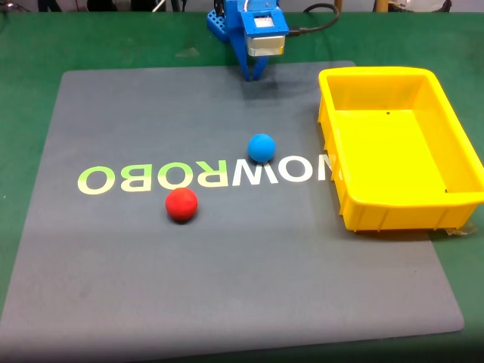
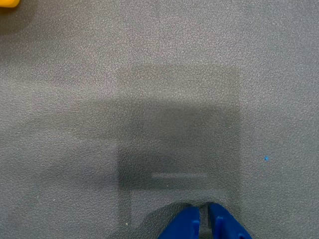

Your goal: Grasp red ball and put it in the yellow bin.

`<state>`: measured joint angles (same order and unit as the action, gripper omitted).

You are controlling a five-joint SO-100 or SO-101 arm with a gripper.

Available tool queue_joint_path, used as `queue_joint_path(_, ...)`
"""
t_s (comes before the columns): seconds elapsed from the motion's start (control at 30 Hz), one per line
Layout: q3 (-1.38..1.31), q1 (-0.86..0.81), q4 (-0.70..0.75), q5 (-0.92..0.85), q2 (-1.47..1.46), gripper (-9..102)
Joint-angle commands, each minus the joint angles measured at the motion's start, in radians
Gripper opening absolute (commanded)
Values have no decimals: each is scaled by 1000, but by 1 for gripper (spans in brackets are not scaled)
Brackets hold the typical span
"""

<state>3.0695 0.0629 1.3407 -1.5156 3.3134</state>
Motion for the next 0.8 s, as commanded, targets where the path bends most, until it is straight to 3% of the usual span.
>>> queue_joint_path(0.0, 31, -8, 5, -6, 12, 0)
queue_joint_path(0.53, 31, -11, -8, -2, 12, 1)
queue_joint_path(0.63, 28, -63, -60, 14, 9, 25)
queue_joint_path(0.77, -9, -183, -173, -89, 9, 37)
